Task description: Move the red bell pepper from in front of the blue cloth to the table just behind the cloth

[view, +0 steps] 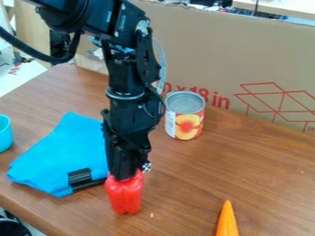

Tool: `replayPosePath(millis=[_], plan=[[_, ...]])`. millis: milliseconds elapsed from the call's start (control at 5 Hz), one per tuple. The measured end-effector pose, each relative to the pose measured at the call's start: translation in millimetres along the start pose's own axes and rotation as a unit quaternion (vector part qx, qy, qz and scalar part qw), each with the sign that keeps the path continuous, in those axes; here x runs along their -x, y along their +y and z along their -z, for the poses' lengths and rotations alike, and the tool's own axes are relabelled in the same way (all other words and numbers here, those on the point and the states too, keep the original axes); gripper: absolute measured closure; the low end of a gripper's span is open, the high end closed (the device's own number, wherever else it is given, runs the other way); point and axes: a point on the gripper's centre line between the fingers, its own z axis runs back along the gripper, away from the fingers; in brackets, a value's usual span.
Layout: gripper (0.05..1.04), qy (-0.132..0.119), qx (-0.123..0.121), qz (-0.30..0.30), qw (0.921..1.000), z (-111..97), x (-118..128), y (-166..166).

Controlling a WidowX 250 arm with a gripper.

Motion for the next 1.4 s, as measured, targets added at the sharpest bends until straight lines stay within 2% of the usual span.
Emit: replayPosePath(millis=[200,400,600,800,1000,1200,1400], plan=[[0.968,-0.008,0.000,0.004,1.0000,-22,5,-3],[0.977,-0.012,0.002,0.005,0.9999,-55,7,-3],[0.977,-0.055,-0.006,-0.025,0.9982,-103,9,21],[0.977,-0.099,-0.020,-0.078,0.9918,-142,27,64],[0.977,-0.110,-0.029,-0.122,0.9860,-153,44,106],[0.977,-0.089,-0.027,-0.177,0.9797,-139,65,148],[0.977,-0.072,-0.023,-0.200,0.9768,-118,70,179]])
